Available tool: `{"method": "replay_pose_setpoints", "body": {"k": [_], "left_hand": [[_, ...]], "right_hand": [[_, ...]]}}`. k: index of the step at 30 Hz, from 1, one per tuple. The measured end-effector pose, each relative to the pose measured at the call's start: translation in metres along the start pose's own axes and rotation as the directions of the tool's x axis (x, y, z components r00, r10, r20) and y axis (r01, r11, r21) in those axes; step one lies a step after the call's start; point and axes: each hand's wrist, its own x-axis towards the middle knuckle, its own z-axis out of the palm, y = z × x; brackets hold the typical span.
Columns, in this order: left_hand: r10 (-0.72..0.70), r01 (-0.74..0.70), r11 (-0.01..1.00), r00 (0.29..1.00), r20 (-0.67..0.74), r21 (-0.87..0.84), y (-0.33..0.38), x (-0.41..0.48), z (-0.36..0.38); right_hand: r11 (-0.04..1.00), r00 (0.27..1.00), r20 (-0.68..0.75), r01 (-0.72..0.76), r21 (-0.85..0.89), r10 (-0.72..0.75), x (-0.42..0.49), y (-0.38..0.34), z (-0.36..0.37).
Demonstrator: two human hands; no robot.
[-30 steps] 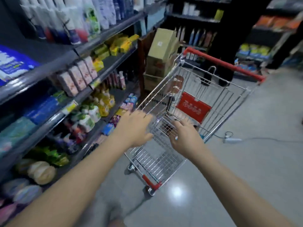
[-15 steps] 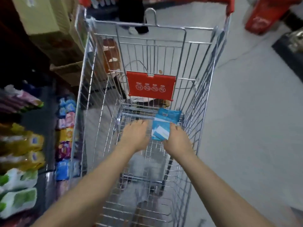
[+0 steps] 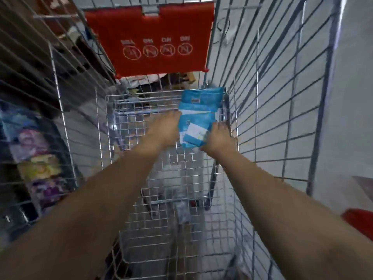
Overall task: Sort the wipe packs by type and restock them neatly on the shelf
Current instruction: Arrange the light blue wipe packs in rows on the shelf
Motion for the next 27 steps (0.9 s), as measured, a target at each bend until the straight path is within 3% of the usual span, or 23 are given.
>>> {"method": "replay_pose_setpoints", "body": {"k": [6, 9, 12, 16, 19, 22, 24, 27], "left_hand": [[0.138, -0.134, 0.982, 0.99, 0.022, -0.133, -0.02, 0.015, 0.05], [0.121, -0.122, 0.991, 0.993, -0.011, -0.063, -0.018, 0.019, 0.063], [0.122, -0.118, 0.99, 0.991, -0.051, 0.075, -0.004, 0.026, 0.066], [-0.001, -0.006, 0.992, 0.998, 0.057, 0.125, 0.015, 0.034, 0.063], [-0.128, 0.147, 0.981, 0.981, 0.144, -0.13, 0.02, 0.025, 0.06], [-0.241, 0.256, 0.825, 0.966, 0.096, -0.503, 0.022, 0.004, 0.041], [-0.314, 0.258, 0.683, 0.948, 0.044, -0.683, 0.024, -0.02, 0.012], [-0.415, 0.141, 0.528, 0.903, -0.11, -0.838, 0.035, -0.072, -0.046]], "right_hand": [[0.979, 0.996, 0.011, -0.082, -0.188, 0.085, 0.01, 0.009, 0.011], [0.986, 0.988, -0.01, -0.155, 0.065, 0.156, -0.016, 0.013, 0.018], [0.923, 0.985, -0.077, -0.114, 0.366, 0.152, -0.046, 0.017, 0.019], [0.876, 0.974, -0.122, -0.115, 0.469, 0.193, -0.073, 0.025, 0.016], [0.879, 0.973, -0.17, -0.06, 0.473, 0.158, -0.086, 0.021, 0.006], [0.853, 0.973, -0.194, -0.01, 0.522, 0.129, -0.103, 0.011, -0.013], [0.805, 0.971, -0.198, 0.012, 0.593, 0.132, -0.118, 0.003, -0.029], [0.737, 0.977, -0.202, 0.082, 0.671, 0.075, -0.148, -0.008, -0.055]]}}
